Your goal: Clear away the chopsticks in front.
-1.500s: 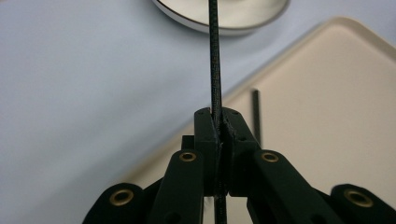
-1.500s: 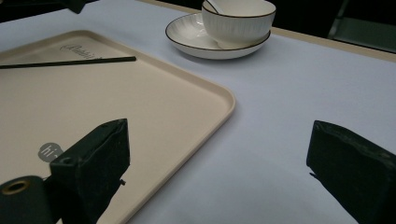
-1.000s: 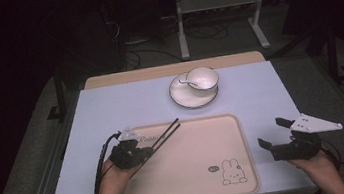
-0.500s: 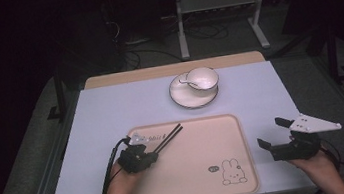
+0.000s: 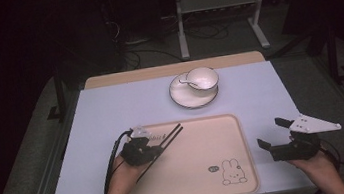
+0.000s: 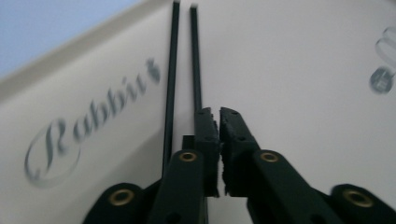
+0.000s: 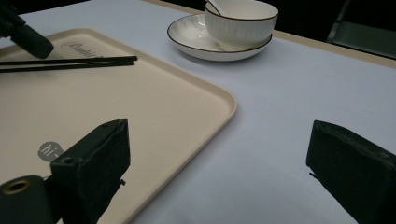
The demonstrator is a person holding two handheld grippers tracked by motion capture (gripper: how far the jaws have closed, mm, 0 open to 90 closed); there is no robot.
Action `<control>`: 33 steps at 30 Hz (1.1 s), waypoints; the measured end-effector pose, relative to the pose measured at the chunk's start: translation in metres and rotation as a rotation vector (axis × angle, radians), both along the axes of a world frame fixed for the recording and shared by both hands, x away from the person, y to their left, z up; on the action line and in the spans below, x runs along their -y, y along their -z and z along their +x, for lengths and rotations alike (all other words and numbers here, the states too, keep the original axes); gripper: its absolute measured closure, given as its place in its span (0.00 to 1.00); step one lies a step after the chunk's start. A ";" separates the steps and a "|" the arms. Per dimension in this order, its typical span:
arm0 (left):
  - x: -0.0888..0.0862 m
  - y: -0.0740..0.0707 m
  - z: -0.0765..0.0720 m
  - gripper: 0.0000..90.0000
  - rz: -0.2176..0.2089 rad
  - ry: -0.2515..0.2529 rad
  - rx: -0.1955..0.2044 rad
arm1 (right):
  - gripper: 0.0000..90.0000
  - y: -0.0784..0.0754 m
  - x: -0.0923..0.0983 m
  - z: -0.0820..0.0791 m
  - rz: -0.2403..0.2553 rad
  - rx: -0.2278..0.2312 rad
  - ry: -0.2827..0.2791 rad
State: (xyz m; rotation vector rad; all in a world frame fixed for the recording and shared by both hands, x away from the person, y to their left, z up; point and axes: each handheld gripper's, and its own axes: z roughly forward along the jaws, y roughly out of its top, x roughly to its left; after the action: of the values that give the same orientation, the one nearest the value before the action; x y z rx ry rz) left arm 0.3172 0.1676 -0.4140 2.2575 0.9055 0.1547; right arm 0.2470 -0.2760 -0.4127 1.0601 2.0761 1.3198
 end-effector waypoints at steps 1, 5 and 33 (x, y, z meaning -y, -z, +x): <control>0.006 -0.002 0.005 1.00 0.004 0.020 0.001 | 0.06 0.000 0.000 0.000 0.000 0.000 0.000; 0.028 -0.005 0.020 1.00 -0.003 0.066 0.012 | 0.06 0.000 0.001 0.000 0.002 0.001 0.006; 0.056 0.026 0.085 1.00 -0.014 0.021 -0.003 | 0.06 0.002 0.007 -0.002 0.004 0.001 0.019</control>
State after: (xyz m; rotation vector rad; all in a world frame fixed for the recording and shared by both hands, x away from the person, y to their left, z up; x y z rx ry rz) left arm 0.4020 0.1116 -0.4400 2.2541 0.8818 0.1355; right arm 0.2448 -0.2832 -0.4143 1.0777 2.0582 1.3155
